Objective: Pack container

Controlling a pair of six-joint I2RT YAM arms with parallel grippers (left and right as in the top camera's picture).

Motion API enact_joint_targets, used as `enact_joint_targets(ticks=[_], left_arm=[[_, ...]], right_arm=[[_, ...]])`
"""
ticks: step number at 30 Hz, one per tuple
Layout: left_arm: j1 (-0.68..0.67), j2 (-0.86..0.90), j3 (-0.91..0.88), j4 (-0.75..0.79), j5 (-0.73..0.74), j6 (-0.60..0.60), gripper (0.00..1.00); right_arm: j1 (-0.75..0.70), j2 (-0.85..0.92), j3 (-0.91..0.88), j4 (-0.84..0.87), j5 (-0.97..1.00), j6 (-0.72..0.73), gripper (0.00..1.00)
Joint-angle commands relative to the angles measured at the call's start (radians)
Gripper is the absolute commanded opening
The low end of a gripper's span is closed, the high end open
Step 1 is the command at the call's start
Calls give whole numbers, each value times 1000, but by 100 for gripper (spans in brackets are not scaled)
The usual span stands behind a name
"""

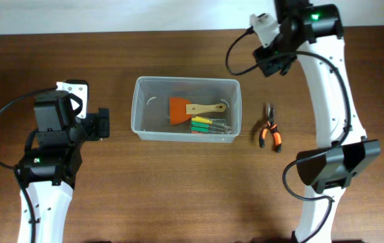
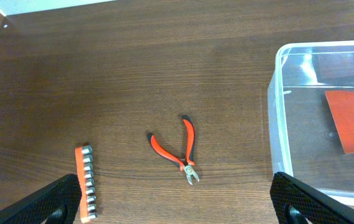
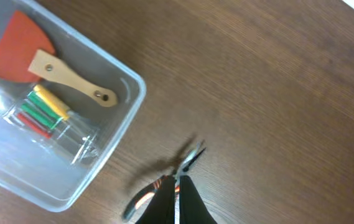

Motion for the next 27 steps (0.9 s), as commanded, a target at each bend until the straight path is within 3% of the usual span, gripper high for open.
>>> enact_joint_targets(ticks=[1, 8, 10, 18, 27], left_arm=[[5, 1, 22, 2, -7, 16, 99], [5, 1, 22, 2, -7, 17, 99], [5, 1, 22, 2, -7, 17, 99], [5, 1, 22, 3, -7, 17, 99], [5, 1, 22, 2, -7, 16, 99]], right_arm=[[3, -10, 14, -6, 15, 8, 4], [-63, -10, -64, -13, 57, 132, 4], [-92, -10, -134, -11, 56, 177, 18], [-162, -10, -489, 72, 48, 376, 34], [-165, -32, -573, 6, 1, 366, 37]])
